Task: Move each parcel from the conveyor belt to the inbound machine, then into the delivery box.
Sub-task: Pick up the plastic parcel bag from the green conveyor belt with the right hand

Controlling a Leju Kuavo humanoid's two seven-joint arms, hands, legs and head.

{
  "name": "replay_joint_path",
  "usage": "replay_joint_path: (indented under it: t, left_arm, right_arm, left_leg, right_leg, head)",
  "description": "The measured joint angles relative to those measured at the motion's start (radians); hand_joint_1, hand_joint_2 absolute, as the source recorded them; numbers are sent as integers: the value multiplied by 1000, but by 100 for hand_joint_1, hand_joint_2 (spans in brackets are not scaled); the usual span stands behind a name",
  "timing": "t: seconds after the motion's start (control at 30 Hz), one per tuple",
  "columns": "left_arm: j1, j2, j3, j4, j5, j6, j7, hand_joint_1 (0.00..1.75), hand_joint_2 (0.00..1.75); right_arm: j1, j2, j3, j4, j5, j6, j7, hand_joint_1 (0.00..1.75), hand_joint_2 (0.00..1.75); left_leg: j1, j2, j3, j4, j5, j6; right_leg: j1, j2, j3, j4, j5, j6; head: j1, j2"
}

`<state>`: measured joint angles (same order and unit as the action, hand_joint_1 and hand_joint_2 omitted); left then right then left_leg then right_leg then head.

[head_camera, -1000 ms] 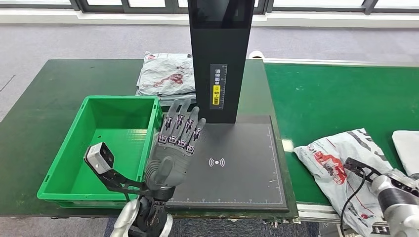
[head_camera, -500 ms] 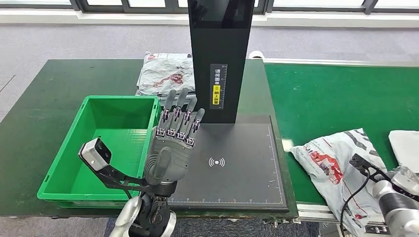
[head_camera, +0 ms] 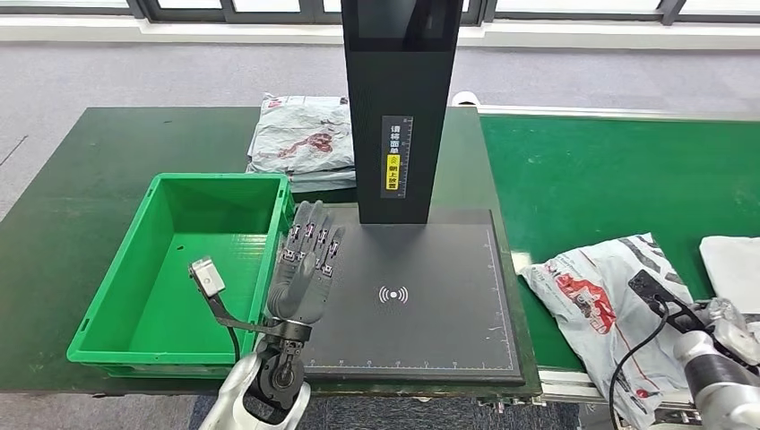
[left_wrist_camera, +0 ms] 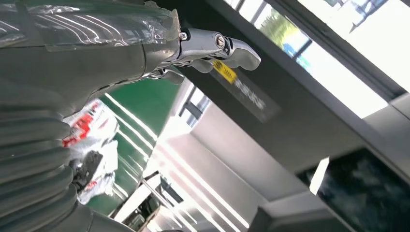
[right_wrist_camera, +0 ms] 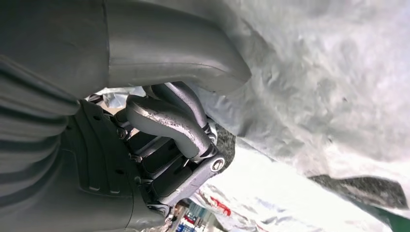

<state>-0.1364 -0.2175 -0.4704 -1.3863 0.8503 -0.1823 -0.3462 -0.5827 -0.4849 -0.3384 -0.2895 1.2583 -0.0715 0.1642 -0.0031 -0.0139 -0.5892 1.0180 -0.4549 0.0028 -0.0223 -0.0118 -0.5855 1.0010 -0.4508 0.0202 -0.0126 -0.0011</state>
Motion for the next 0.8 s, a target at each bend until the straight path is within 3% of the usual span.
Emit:
replay_joint_path:
  t: [0.17, 0.33, 0.5, 0.8]
  left_arm:
    - [0, 0, 18, 36, -3, 5, 0, 0, 175]
    - [0, 2, 43, 77, -68, 42, -8, 0, 175]
    - [0, 3, 79, 149, -108, 50, -25, 0, 175]
    - [0, 0, 109, 250, -120, 40, -32, 0, 175]
  right_arm:
    - [3, 8, -21, 0, -27, 8, -27, 175, 175]
    - [-14, 25, -101, 0, -221, 85, -180, 175, 175]
    - [-98, 51, -197, -5, -394, 216, -321, 175, 175]
    - [-247, 97, -203, -42, -434, 220, -330, 175, 175]
  left_leg:
    - [0, 0, 0, 0, 0, 0]
    - [0, 0, -1, 0, 0, 0]
    - [0, 1, -1, 0, 2, -1]
    - [0, -1, -1, 0, 3, -1]
  right_leg:
    - [0, 0, 0, 0, 0, 0]
    - [0, 0, 0, 0, 0, 0]
    - [0, 1, -1, 1, 1, 0]
    - [0, 0, -1, 1, 2, -1]
  head:
    - [0, 0]
    - [0, 0]
    - [0, 0]
    - [0, 0]
